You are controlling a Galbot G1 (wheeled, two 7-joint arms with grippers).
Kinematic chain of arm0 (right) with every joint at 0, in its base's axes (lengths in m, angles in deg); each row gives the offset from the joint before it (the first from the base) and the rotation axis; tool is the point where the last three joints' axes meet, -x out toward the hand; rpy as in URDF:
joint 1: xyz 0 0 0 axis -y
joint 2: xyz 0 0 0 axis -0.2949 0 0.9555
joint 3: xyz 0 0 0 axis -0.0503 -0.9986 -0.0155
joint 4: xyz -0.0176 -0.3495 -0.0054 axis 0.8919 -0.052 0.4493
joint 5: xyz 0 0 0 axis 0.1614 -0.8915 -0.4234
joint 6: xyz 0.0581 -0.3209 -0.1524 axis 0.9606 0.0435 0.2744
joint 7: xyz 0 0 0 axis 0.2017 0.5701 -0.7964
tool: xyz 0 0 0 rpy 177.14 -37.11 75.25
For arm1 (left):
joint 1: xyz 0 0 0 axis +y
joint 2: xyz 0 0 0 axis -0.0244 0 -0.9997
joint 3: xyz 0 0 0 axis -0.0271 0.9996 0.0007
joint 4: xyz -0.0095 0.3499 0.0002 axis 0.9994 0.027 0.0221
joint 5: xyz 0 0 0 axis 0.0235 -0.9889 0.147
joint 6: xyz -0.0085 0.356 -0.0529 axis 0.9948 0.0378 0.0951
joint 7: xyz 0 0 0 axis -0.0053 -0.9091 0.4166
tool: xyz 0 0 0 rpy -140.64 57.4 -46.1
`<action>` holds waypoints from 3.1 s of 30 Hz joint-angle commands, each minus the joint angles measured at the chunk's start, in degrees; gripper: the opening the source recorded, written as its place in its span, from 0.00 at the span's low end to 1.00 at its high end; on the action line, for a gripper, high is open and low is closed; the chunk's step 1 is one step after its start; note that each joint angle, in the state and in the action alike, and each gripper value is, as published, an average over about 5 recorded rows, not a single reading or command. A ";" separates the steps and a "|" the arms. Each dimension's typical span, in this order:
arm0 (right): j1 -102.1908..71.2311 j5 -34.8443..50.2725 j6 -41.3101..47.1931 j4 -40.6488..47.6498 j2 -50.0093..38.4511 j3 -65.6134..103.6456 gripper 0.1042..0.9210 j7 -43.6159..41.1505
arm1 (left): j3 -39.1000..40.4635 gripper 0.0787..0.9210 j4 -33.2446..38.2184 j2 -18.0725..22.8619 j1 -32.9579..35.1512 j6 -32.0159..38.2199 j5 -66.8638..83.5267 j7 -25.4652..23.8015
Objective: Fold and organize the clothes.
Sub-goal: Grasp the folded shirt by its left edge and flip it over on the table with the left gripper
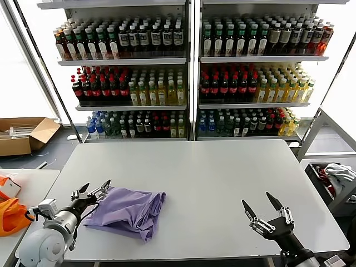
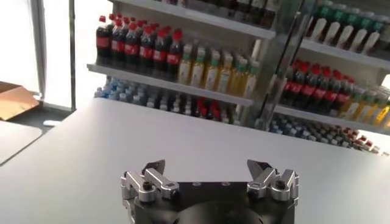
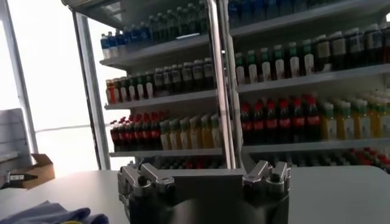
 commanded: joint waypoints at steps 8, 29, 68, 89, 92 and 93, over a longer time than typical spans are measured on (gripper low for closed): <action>-2.57 -0.32 -0.83 -0.60 0.49 1.03 0.88 -0.06 | 2.64 0.88 -9.08 2.71 0.97 2.66 -8.57 -3.35; -3.56 0.02 -0.90 -2.43 1.25 2.08 0.88 0.19 | 4.85 0.45 -4.76 6.94 3.31 8.36 -13.08 -3.80; -2.39 -2.20 -4.04 0.06 3.29 -2.57 0.88 -0.02 | 11.13 0.05 30.94 3.92 15.93 5.13 3.73 20.40; -2.86 -13.69 3.19 -1.11 5.90 -8.34 0.88 6.12 | 46.82 0.05 -5.18 15.73 -19.23 4.39 5.36 26.17; -0.18 -14.53 7.63 -0.28 4.86 -11.36 0.88 10.58 | 46.16 0.05 -4.72 15.28 -19.73 4.88 5.43 25.14; 1.09 -14.42 9.14 0.12 4.49 -12.48 0.88 12.13 | 45.91 0.05 -4.37 14.94 -19.73 6.16 4.59 24.31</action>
